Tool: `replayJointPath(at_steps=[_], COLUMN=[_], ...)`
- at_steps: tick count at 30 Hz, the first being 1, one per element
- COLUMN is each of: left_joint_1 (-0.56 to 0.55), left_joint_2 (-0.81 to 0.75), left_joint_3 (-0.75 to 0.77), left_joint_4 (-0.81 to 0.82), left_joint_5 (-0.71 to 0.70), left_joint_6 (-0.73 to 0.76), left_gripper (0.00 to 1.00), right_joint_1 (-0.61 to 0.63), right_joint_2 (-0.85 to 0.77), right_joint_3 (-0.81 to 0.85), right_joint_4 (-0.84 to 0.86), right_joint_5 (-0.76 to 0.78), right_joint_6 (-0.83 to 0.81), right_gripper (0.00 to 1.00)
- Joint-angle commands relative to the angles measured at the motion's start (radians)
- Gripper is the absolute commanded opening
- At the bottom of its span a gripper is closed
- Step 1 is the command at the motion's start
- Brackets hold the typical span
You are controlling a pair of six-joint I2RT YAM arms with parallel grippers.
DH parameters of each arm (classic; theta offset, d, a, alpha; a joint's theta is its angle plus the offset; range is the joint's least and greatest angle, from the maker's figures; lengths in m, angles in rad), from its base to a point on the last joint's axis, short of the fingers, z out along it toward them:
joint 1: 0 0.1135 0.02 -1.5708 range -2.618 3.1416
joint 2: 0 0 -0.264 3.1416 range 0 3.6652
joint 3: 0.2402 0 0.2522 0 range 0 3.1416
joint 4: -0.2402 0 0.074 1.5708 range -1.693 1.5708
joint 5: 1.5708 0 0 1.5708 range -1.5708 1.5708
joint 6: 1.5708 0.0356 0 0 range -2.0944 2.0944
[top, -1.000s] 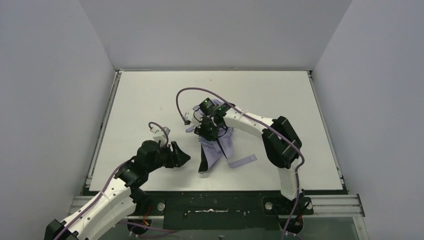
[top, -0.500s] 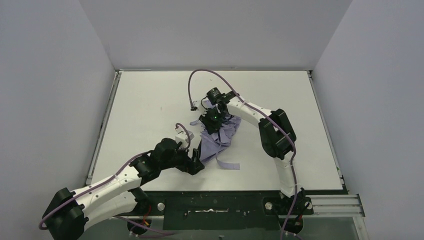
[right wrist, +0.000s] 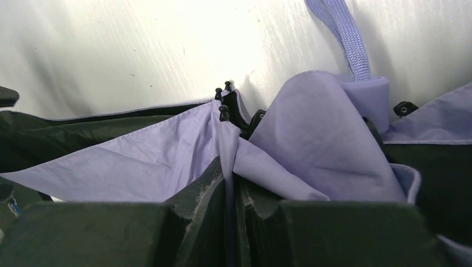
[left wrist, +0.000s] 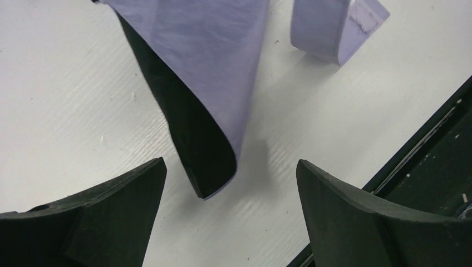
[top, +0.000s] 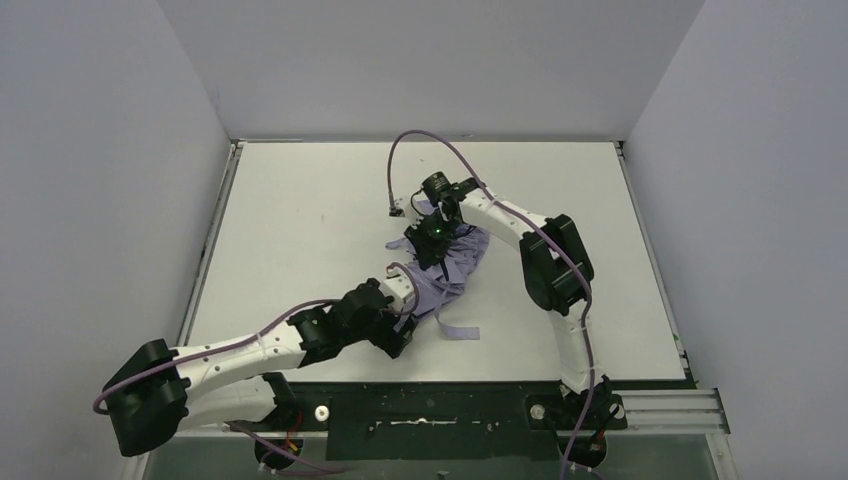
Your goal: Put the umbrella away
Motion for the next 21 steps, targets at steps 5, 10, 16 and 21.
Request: replayJointPath(at_steps=[5,10,16,21], left_joint_1=[-0.131,-0.141,-0.140,-0.139], left_joint_2=[0.159,0.219,0.253,0.293], left_joint_3=[0.095,0.130,0.157,0.165], left_joint_4=[0.049,0.066,0.085,0.085], left_joint_5=[-0.266,-0.406,-0.389,-0.388], left_joint_6=[0.110,0.110,0.112,0.109], left_gripper=[0.85,0.85,0.72,0.56], right_joint_1=[-0.013,-0.013,-0.013,-0.015], right_joint_2=[0.028,0.029,0.032,0.031], right_joint_3=[0.043,0.046,0.043,0.041], right_joint_4=[-0.018,-0.021,-0.024,-0.024], right_joint_5=[-0.034,-0.049,-0.051,-0.050], right_joint_6=[0.018,0.016,0.013,0.014], right_gripper=[0.09,0.09,0.09,0.09])
